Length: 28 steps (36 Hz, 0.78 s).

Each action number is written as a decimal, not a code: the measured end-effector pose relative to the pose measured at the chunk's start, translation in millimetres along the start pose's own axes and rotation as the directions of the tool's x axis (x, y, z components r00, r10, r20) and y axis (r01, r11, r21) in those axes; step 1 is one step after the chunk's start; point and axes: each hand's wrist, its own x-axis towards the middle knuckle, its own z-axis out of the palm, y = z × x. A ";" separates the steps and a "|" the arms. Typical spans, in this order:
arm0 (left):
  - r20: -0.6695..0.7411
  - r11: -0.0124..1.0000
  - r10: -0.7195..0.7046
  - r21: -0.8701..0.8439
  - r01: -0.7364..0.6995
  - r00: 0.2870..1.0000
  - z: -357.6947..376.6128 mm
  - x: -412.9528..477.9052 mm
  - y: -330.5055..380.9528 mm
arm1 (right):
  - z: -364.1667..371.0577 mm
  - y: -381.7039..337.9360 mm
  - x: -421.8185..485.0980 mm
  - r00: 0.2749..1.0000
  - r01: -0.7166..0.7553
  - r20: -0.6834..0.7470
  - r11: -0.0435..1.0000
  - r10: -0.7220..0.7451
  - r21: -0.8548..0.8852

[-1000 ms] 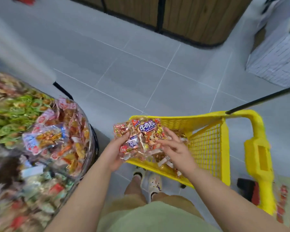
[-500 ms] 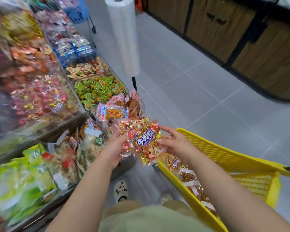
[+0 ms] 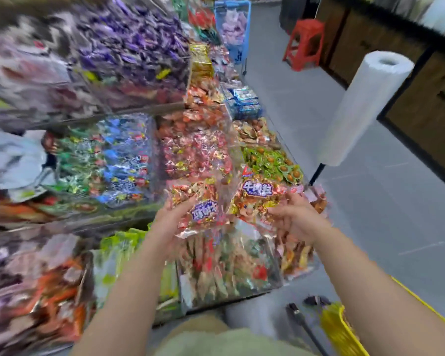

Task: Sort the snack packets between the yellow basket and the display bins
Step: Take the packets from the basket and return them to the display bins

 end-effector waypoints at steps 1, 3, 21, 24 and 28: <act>-0.014 0.999 0.033 0.018 -0.033 0.999 -12.3 7.0 7.8 | 7.6 -8.2 9.9 1.000 0.018 -0.006 0.999 -0.019 -0.049; -0.040 0.997 0.078 0.009 -0.078 0.996 -32.3 18.7 22.9 | 21.2 -25.5 29.5 0.998 0.058 -0.029 0.992 -0.062 -0.110; -0.040 0.981 0.193 0.005 -0.193 0.980 -75.1 74.9 78.5 | 126.4 -69.9 157.7 0.997 0.006 0.028 0.296 0.071 -0.955; -0.056 0.981 0.193 -0.020 -0.194 0.980 -76.6 79.8 84.7 | 121.7 -68.3 168.1 0.997 -0.027 -0.006 0.307 0.072 -0.951; -0.050 0.980 0.199 -0.022 -0.200 0.979 -78.8 85.1 90.7 | 115.2 -68.2 176.9 0.995 0.069 0.037 0.348 -0.096 -0.935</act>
